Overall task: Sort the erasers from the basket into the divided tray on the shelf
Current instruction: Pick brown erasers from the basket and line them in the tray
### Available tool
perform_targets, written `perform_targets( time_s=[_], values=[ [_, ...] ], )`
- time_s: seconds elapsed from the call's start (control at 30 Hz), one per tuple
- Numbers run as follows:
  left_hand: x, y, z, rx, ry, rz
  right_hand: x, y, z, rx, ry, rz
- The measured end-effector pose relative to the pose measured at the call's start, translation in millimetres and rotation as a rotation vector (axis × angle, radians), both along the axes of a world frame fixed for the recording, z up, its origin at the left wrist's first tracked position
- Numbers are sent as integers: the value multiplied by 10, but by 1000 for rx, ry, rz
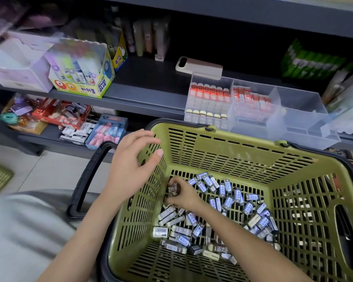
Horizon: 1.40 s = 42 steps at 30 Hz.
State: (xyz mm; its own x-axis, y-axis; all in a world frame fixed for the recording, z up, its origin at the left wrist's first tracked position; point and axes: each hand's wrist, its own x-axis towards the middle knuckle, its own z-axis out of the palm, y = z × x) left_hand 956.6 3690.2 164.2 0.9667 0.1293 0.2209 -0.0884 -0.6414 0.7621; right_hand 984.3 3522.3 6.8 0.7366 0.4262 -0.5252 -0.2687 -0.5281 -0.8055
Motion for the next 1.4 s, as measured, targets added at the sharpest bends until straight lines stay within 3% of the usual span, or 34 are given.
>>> perform_targets(
  time_s=[0.17, 0.23, 0.33, 0.37, 0.43, 0.5, 0.57, 0.63, 0.7, 0.77, 0.83, 1.03, 1.23, 1.4],
  values=[
    [-41, -212, 16, -99, -117, -8, 37, -299, 567, 289, 155, -113],
    [-28, -387, -7, -277, 155, -64, 31, -413, 849, 374, 164, -122],
    [19, -651, -55, -807, 848, -174, -38, -536, 1224, 429, 101, -63],
    [27, -716, -70, -948, 983, -179, -62, -557, 1314, 392, 31, -34],
    [25, -798, -93, -1080, 1079, -114, -102, -588, 1438, 225, -184, 9],
    [6, -848, -123, -1137, 1081, -57, -130, -648, 1480, 87, -319, 23],
    [-6, -862, -166, -1180, 1090, -34, -145, -722, 1490, 85, -349, -11],
    [11, -834, -181, -1219, 1095, -20, -129, -791, 1419, 181, -392, -175],
    [54, -775, -181, -1290, 1064, -9, -84, -822, 1236, 119, -511, -325],
    [106, -691, -175, -1410, 1006, -6, -70, -794, 949, -191, -573, -162],
    [152, -601, -159, -1523, 943, -27, -144, -689, 606, -384, -550, 170],
    [173, -440, -79, -1686, 757, -133, -213, -287, -56, -517, -670, 758],
    [181, -407, -52, -1770, 660, -155, -145, -189, -234, -502, -793, 985],
    [185, -396, -85, -1742, 662, -122, -144, -291, -303, -507, -827, 951]
  ],
)
